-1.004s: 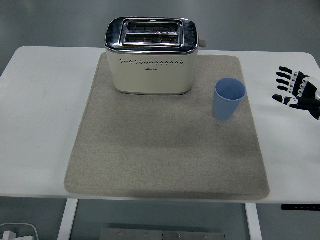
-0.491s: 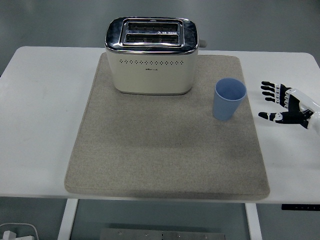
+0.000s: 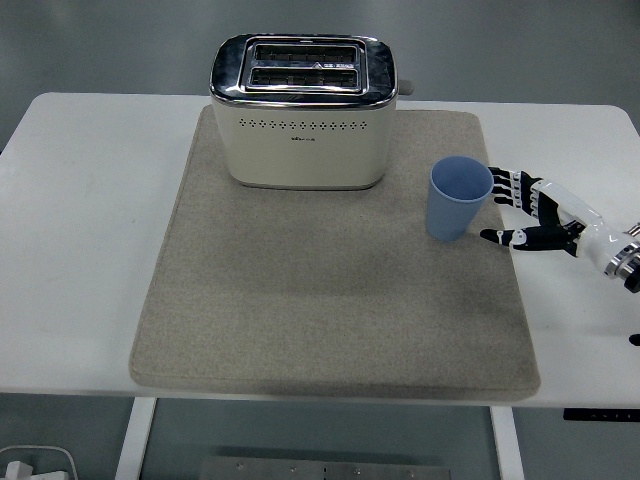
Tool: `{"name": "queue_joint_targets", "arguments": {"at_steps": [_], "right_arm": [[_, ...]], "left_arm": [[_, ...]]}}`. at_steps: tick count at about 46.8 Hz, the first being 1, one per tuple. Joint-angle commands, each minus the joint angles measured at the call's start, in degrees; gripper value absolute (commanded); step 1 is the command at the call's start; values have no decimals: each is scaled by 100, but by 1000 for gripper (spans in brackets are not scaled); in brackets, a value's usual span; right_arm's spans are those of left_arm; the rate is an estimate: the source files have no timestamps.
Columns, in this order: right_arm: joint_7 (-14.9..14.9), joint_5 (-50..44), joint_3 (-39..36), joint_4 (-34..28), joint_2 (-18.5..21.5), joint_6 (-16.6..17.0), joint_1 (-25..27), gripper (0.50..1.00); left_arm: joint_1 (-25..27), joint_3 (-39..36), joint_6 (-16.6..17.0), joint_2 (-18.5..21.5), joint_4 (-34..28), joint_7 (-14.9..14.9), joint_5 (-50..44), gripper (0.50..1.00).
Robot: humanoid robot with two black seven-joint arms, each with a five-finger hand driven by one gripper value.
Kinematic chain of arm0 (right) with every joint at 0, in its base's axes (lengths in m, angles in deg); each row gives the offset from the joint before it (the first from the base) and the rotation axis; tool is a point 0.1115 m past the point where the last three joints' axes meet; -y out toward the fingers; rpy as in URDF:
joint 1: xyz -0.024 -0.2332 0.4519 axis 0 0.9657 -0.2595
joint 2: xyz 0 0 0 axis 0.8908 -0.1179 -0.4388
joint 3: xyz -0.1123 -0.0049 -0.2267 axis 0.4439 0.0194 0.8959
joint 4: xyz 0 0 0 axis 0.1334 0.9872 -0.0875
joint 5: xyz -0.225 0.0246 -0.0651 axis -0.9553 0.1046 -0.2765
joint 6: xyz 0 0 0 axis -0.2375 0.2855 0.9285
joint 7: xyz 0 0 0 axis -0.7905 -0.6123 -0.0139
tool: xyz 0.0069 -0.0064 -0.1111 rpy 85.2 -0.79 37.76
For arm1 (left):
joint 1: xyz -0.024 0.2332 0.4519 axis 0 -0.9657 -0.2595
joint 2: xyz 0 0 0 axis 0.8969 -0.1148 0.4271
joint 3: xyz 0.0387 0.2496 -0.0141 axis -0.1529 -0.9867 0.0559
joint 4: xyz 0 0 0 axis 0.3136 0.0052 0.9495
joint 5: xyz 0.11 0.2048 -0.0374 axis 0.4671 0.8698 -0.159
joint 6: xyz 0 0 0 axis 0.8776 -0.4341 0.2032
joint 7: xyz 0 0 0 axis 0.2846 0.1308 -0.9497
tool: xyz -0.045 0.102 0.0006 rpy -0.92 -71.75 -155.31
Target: Put the water cup in front of the bread machine
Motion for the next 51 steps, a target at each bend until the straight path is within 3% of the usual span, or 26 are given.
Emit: {"name": "queue_joint_targets", "arguments": {"at_steps": [1,38,41,44,51], "right_arm": [[106,-8,-2,-21,164,-42,-43,934],[344,80,6,-407,859,-69,-368,917],[344,71,6,-416,859,-69,-403,873],[344,36,6,-416,859,-69,-429,781],[344,-25,24,-416,859,-69,-508,500]], "left_arm": [[3,0,0,0,5,0,0,1000],[-6,0,0,0,5,0,0,1000],[3,0,0,0,5,0,0,999],[3,0,0,0,-4,0,0,999],[3,0,0,0,5,0,0,999]]}}
